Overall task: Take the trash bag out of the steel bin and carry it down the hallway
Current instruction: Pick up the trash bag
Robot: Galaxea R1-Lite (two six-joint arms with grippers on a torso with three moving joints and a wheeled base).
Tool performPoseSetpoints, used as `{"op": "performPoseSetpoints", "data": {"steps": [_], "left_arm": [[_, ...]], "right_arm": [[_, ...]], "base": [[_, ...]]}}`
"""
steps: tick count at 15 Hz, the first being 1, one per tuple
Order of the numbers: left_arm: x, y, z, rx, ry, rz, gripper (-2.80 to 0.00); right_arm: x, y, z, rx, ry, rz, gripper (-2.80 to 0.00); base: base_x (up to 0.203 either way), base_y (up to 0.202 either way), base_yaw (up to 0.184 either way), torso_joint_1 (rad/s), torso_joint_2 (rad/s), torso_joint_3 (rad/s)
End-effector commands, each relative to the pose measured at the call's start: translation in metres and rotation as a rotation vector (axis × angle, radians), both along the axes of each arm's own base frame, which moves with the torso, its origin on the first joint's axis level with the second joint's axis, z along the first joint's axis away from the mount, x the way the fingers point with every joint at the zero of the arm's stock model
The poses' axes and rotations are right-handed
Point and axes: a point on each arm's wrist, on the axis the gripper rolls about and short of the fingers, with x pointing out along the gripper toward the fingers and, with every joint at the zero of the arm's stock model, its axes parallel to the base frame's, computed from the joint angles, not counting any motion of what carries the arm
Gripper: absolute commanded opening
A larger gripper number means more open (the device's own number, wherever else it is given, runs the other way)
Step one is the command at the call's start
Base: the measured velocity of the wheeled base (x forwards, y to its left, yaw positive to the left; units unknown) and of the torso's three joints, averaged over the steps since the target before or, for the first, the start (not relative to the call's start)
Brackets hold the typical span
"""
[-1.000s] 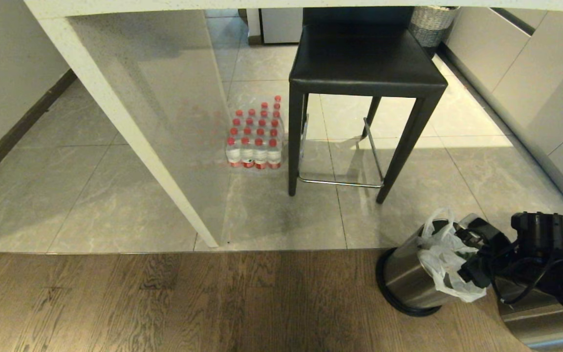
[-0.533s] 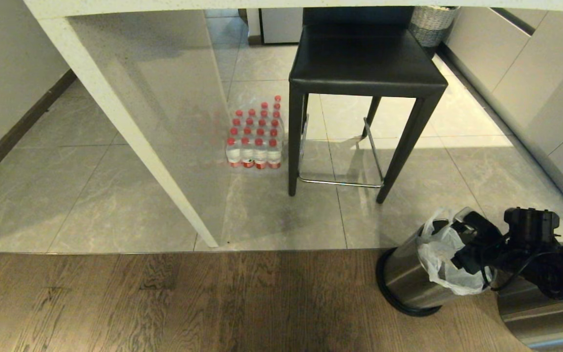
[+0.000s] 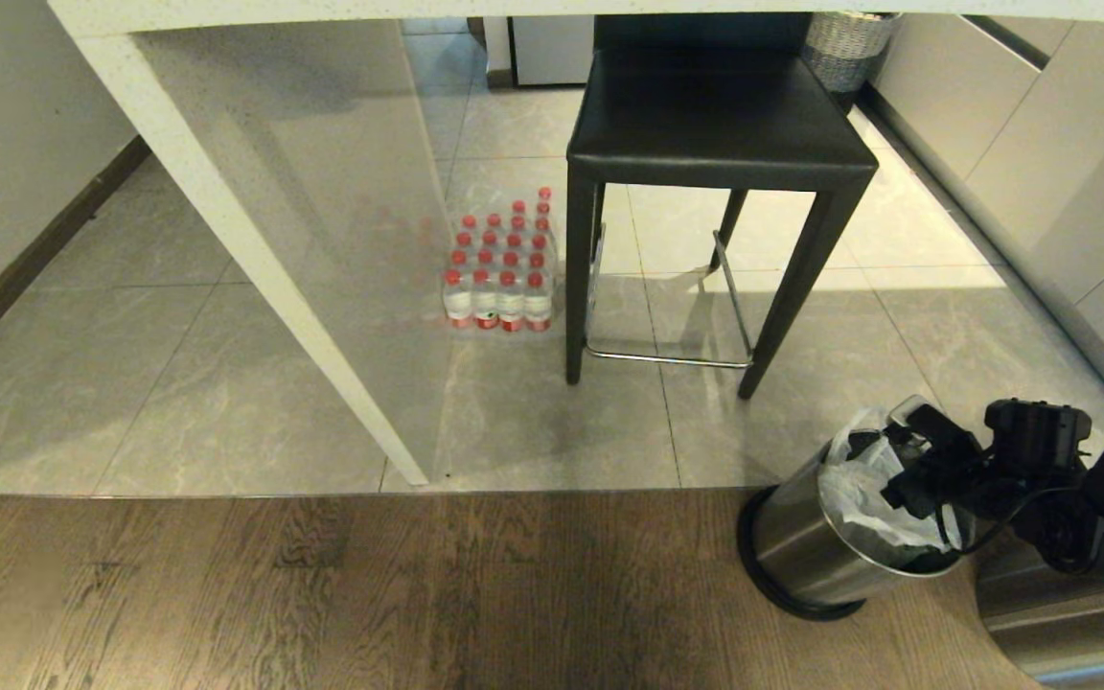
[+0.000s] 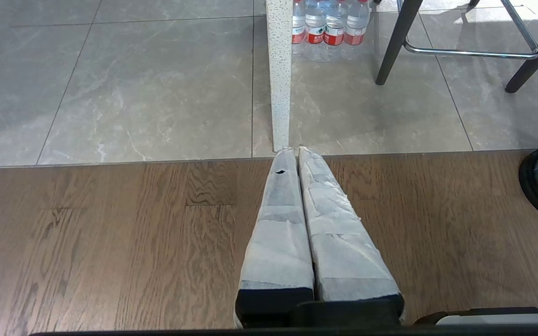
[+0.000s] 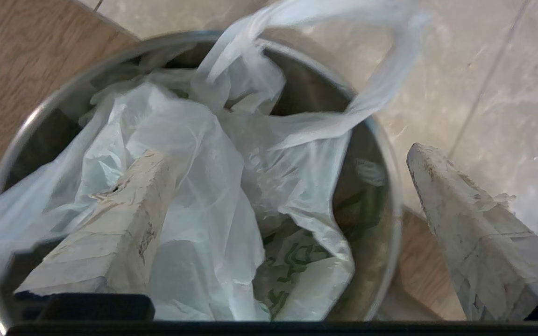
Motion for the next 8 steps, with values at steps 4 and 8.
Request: {"op": "performPoseSetpoints", "data": {"steps": [4, 8], "left_arm": [[0.0, 0.0, 0.0, 0.0, 0.0, 0.0, -2.8], [0.0, 0.0, 0.0, 0.0, 0.0, 0.0, -2.8]], "right_arm": [[0.018, -0.011, -0.006, 0.047, -0.034, -0.038, 0.0], [0.021, -0.011, -0.005, 0.103, -0.045, -0.035, 0.0]], "base": [[0.0, 0.0, 0.0, 0.0, 0.0, 0.0], [0.0, 0.0, 0.0, 0.0, 0.0, 0.0]]}}
